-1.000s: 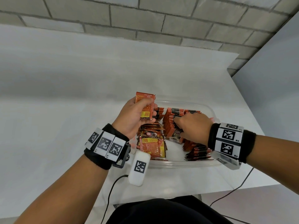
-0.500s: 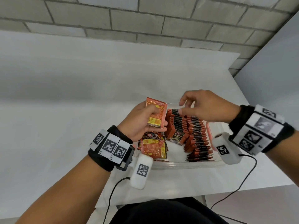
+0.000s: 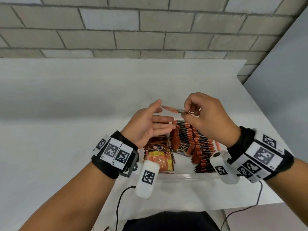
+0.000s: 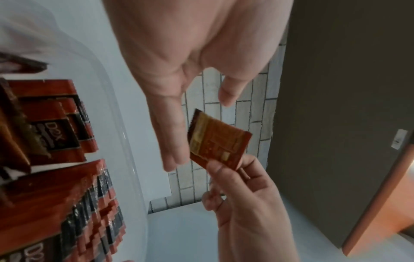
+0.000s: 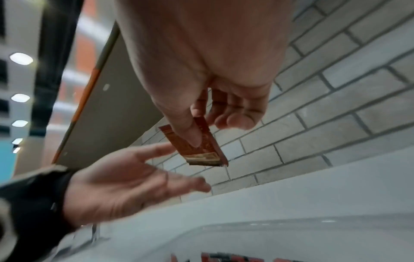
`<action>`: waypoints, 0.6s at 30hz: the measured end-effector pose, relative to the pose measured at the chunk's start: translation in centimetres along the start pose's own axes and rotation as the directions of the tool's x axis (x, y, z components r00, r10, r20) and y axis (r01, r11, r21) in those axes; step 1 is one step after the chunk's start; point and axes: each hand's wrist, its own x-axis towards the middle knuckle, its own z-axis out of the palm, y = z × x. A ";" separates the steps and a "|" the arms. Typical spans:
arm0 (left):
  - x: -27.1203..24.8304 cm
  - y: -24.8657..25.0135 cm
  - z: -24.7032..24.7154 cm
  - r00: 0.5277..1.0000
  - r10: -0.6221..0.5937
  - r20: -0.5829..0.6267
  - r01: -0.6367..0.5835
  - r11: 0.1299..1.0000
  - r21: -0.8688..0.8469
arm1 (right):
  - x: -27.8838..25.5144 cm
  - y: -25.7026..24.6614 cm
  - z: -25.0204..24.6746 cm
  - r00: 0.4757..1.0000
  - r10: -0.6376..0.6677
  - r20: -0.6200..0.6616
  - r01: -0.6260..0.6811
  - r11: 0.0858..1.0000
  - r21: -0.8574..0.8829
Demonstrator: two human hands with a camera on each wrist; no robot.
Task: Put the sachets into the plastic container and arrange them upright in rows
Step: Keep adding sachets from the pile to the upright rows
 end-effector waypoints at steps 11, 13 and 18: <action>2.0 -0.6 1.9 0.988 0.133 -0.082 -0.140 0.987 -0.076 | -1.3 2.3 0.1 0.898 0.394 0.193 -0.431 0.875 0.219; 2.2 -1.1 2.5 0.991 0.120 -0.066 -0.126 0.989 -0.083 | -1.3 2.4 0.2 0.881 0.405 0.245 -0.469 0.822 0.323; 1.7 -2.2 2.9 0.999 0.037 -0.019 -0.034 0.989 0.142 | -0.6 2.6 0.2 0.872 0.475 0.119 -0.439 0.653 0.617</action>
